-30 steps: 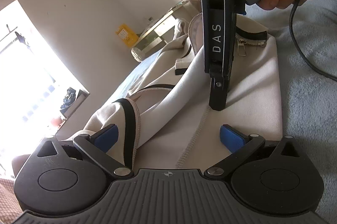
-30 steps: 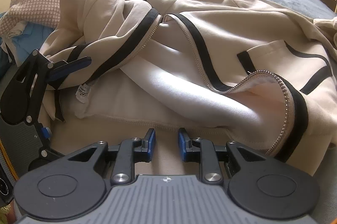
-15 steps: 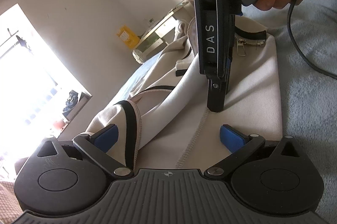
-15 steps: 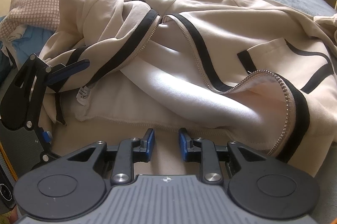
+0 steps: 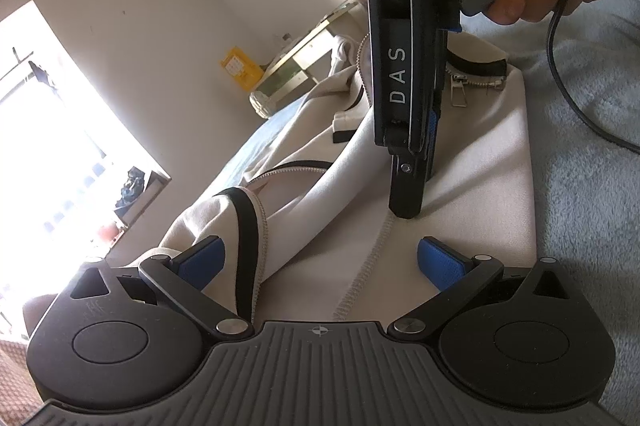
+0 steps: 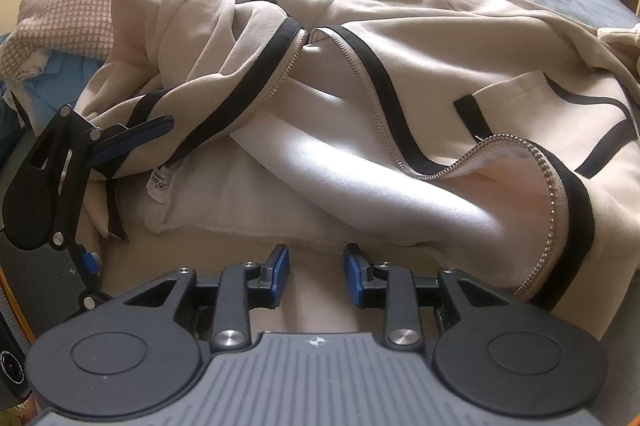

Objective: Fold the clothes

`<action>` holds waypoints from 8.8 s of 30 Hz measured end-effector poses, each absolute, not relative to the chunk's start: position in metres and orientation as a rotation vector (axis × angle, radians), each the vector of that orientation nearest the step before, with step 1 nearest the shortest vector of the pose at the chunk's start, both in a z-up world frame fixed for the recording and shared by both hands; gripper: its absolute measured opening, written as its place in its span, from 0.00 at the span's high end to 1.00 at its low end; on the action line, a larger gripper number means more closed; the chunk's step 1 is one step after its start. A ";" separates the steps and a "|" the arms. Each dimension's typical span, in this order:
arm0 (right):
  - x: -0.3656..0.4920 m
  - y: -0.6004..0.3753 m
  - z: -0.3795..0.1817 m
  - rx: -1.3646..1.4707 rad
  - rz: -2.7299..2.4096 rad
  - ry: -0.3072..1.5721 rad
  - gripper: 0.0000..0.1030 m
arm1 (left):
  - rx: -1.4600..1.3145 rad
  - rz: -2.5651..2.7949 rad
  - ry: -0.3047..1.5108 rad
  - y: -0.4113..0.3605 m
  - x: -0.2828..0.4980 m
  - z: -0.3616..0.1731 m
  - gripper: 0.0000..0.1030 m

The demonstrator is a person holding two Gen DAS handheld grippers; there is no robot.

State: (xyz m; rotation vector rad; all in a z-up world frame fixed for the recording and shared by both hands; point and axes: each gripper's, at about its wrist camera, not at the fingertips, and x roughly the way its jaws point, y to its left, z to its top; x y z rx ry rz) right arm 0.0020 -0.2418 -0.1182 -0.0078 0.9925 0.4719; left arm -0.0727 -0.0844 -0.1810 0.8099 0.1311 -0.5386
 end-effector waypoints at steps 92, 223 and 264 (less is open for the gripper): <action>0.062 -0.250 -0.043 0.084 0.436 0.836 0.60 | -0.045 -0.452 0.480 0.015 0.047 -0.034 0.00; 0.320 -0.377 -0.027 0.329 0.171 1.085 0.30 | -0.161 -0.195 0.656 0.054 0.113 -0.067 0.00; 0.057 -0.316 0.037 -0.250 0.477 0.655 0.33 | 0.023 -0.312 0.802 -0.010 0.073 -0.057 0.00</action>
